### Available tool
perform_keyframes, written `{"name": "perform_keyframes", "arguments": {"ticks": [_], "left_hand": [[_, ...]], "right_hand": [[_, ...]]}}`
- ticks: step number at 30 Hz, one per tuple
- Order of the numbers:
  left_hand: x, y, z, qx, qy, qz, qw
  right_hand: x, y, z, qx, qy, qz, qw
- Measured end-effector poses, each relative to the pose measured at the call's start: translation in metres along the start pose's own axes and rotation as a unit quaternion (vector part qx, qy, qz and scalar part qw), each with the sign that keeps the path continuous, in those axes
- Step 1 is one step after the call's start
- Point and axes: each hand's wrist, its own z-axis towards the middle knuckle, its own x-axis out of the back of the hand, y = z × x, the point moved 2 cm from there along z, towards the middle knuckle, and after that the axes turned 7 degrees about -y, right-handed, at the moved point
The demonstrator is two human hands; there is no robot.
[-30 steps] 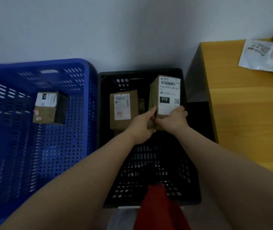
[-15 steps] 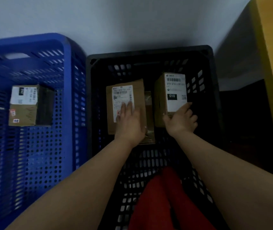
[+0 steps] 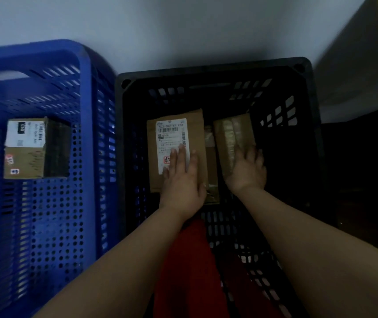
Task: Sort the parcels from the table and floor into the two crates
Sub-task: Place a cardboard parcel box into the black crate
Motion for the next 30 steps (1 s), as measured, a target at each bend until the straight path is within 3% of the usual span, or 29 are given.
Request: {"name": "perform_keyframes", "arguments": {"ticks": [5,11,20,30], "left_hand": [[-0.003,-0.004,0.001,-0.004,0.005,-0.002,1.000],[-0.007,0.003,0.002,0.001,0.005,0.009,1.000],[0.049,0.024,-0.005,0.030,-0.110,0.081,0.990],[0.137,0.125,-0.076,-0.118,-0.021,0.203,0.972]], "right_hand": [[-0.021,0.004,0.014,0.040,-0.168,-0.027,0.985],[-0.012,0.004,0.030,0.057,-0.218,-0.006,0.974],[0.035,0.006,-0.034,0.099,-0.096,0.037,0.990],[0.150,0.006,-0.164,0.126,0.026,0.014,0.992]]}}
